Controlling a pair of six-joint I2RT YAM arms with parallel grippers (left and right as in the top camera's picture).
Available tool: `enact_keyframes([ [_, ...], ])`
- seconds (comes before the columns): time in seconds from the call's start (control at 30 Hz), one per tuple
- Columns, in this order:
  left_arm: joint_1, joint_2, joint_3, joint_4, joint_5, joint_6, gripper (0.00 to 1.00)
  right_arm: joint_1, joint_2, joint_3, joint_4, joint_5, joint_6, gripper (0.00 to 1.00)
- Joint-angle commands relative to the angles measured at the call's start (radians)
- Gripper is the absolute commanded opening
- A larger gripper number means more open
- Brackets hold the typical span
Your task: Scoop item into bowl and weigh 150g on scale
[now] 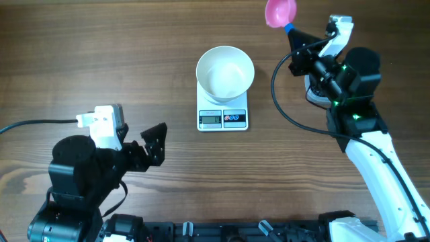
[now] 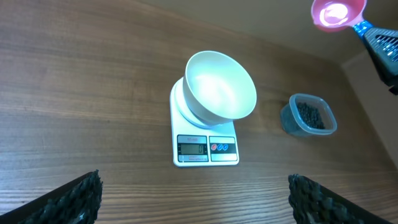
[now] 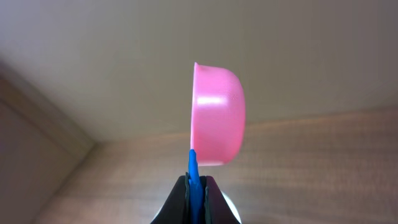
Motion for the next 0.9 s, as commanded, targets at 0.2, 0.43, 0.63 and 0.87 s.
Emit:
enact_keyframes([
  [0.2,0.007,-0.002,0.016,0.001,0.000,-0.003,1.00,-0.002,-0.014,0.016,-0.033,-0.027,-0.105,0.04],
  [0.43,0.007,-0.002,0.016,0.007,0.080,0.023,1.00,-0.002,-0.014,0.016,-0.017,-0.026,-0.105,0.04],
  [0.63,0.007,0.020,0.079,-0.154,0.292,0.426,1.00,-0.002,-0.014,0.016,-0.019,-0.026,-0.127,0.04],
  [0.87,0.007,0.158,0.179,-0.337,0.168,0.668,1.00,-0.002,-0.014,0.016,-0.019,-0.023,-0.128,0.04],
])
